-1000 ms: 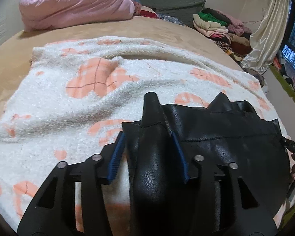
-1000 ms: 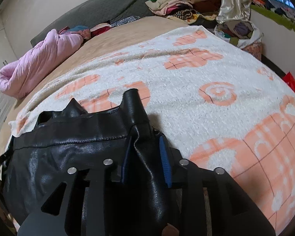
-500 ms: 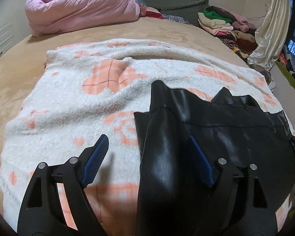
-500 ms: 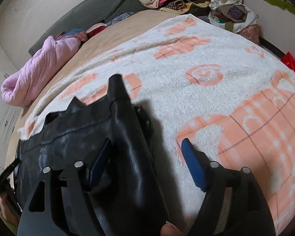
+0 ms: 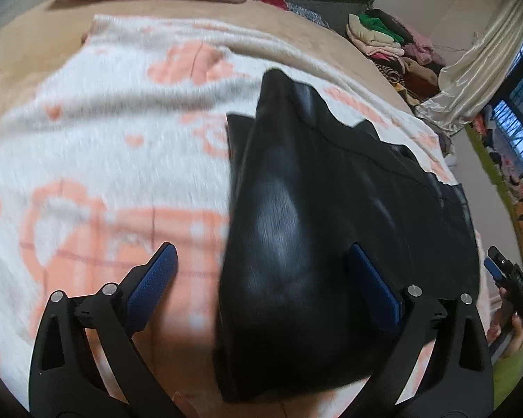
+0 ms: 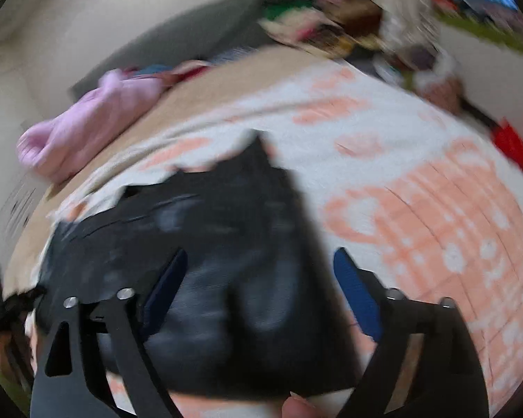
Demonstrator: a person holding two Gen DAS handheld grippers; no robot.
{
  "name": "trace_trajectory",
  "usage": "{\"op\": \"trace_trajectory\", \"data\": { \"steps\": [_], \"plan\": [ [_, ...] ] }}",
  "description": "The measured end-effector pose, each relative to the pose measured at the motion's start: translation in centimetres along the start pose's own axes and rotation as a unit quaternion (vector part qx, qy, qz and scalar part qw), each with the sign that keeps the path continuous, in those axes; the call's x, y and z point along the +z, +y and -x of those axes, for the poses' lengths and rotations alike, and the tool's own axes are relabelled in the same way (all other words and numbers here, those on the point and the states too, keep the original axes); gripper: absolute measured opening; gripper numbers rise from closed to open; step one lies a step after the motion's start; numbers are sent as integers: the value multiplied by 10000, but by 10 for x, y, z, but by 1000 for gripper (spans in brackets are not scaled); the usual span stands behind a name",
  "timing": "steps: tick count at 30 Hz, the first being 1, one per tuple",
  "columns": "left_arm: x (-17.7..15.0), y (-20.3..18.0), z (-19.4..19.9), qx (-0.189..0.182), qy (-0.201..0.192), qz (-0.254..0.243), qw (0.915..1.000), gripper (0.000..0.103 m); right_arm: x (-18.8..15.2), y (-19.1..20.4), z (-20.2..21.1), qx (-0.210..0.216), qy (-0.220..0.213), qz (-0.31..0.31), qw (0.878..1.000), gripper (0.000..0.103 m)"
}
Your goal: Fold large clothes
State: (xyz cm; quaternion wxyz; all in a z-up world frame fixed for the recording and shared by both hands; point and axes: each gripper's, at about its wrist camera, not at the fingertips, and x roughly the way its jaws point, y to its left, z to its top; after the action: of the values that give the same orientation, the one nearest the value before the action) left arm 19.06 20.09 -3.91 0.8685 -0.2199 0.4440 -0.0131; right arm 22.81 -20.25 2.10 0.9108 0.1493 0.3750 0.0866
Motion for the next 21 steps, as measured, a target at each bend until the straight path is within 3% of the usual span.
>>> {"op": "trace_trajectory", "data": {
  "steps": [3, 5, 8, 13, 17, 21],
  "plan": [
    [-4, -1, -2, -100, 58, 40, 9999, 93, -14, 54, 8, 501, -1, 668, 9965, 55],
    [-5, -1, -3, -114, 72, 29, 9999, 93, -28, 87, 3, 844, 248, 955, 9915, 44],
    [-4, 0, -5, -191, 94, 53, 9998, 93, -49, 123, -14, 779, 589, 1375, 9857, 33],
    [-2, -1, -7, -259, 153, 33, 9995, 93, -67, 140, -40, 509, 962, 1540, 9821, 28],
    [-1, -4, -11, -283, 204, -35, 9994, 93, -76, 129, -56, 653, 1187, 1246, 9829, 28],
    [1, -7, -18, -282, 255, -62, 9993, 93, -79, 131, -53, 609, 1242, 1350, 9811, 28]
  ]
}}
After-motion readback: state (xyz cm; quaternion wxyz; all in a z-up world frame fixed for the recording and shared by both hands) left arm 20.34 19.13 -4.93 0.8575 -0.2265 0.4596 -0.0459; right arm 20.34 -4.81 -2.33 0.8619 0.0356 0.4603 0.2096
